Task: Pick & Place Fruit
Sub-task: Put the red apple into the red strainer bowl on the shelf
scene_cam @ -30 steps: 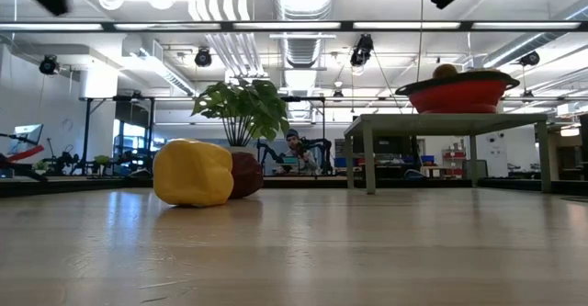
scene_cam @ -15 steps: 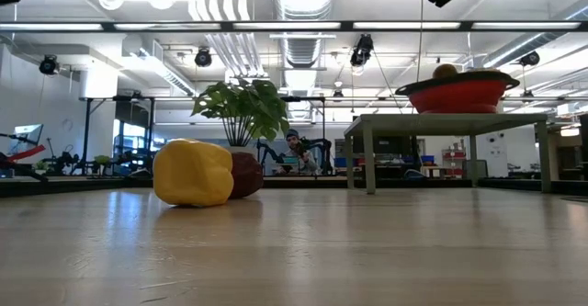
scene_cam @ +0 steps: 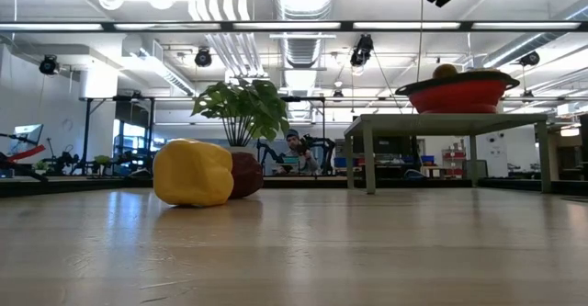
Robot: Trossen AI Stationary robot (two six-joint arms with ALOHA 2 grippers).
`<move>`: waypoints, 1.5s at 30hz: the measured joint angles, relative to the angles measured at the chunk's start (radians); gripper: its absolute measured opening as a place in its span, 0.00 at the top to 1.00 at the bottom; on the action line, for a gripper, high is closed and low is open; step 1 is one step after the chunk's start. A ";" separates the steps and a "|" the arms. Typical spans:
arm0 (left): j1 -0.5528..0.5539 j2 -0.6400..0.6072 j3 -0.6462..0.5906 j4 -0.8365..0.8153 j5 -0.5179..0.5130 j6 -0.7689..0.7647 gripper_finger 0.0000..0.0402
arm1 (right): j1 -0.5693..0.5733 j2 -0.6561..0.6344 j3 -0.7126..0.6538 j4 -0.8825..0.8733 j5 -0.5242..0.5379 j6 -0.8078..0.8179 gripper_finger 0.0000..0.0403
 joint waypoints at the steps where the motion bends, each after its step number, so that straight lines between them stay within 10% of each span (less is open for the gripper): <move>1: 0.000 0.007 0.001 0.000 0.000 0.000 0.03 | 0.000 0.000 0.000 0.000 0.000 0.000 0.37; 32: 0.075 0.010 0.000 -0.043 0.222 0.052 0.03 | 0.000 0.020 -0.002 0.029 0.000 -0.071 0.26; 45: 0.077 0.007 -0.003 -0.036 0.213 0.189 0.03 | 0.000 0.019 -0.002 0.028 0.001 -0.080 0.35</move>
